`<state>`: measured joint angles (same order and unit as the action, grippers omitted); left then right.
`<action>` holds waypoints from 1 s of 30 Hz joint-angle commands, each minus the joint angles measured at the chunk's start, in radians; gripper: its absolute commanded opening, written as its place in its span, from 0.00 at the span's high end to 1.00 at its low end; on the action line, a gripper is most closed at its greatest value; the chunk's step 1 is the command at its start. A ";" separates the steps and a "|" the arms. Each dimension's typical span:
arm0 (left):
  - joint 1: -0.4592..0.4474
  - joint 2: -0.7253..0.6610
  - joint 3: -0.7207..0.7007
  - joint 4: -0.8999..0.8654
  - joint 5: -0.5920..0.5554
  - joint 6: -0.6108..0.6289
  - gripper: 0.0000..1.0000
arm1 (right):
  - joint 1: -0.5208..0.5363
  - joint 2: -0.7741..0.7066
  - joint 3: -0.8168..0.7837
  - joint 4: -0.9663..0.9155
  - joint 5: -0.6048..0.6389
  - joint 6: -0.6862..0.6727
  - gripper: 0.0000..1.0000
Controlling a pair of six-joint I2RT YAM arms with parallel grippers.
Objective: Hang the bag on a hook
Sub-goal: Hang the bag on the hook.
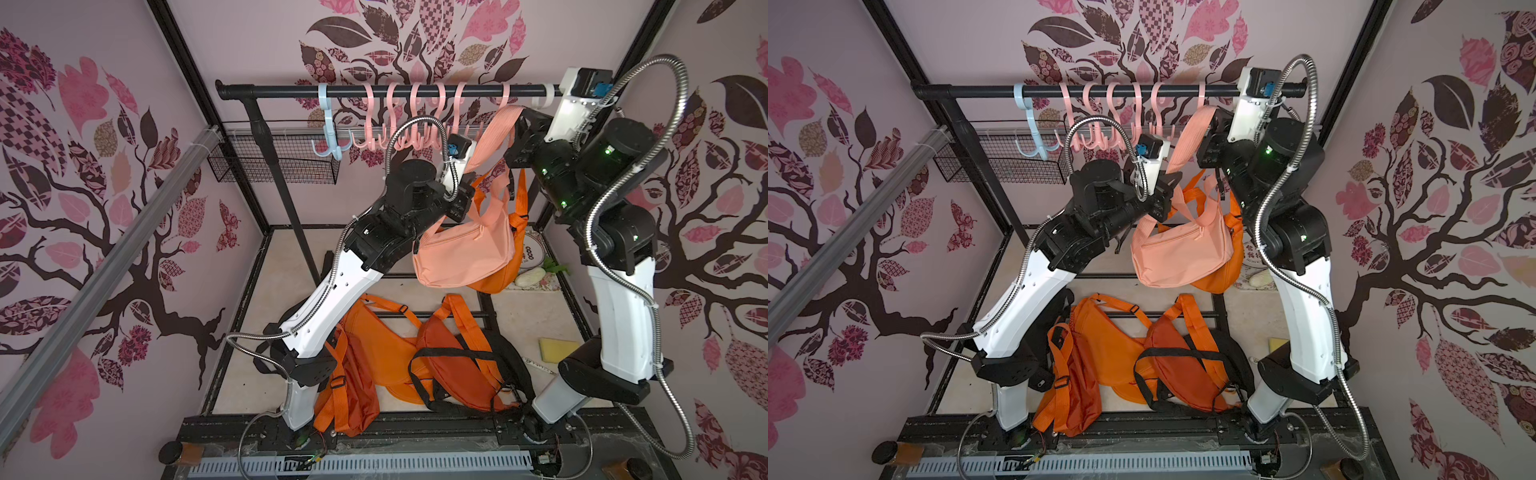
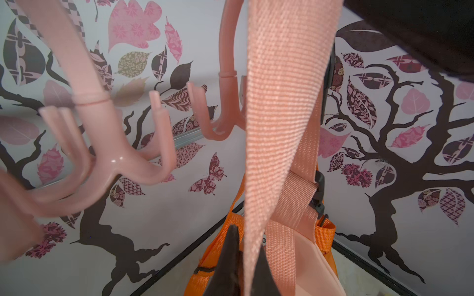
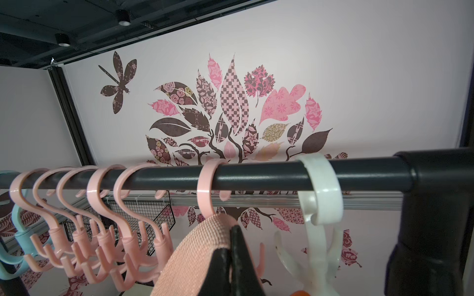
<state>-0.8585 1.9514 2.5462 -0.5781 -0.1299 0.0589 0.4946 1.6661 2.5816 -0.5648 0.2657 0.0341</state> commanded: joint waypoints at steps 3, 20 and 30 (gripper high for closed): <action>0.036 0.036 0.045 -0.025 0.022 -0.025 1.00 | -0.059 0.037 0.027 0.007 -0.109 0.080 1.00; 0.057 -0.013 -0.083 -0.031 0.024 -0.004 1.00 | -0.067 0.007 -0.117 -0.010 -0.130 0.101 1.00; 0.063 -0.055 -0.170 -0.026 0.051 -0.012 1.00 | -0.067 -0.097 -0.321 0.043 -0.113 0.122 1.00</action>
<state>-0.7982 1.9350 2.4100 -0.6067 -0.0975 0.0521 0.4351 1.6283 2.2929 -0.5377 0.1345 0.1444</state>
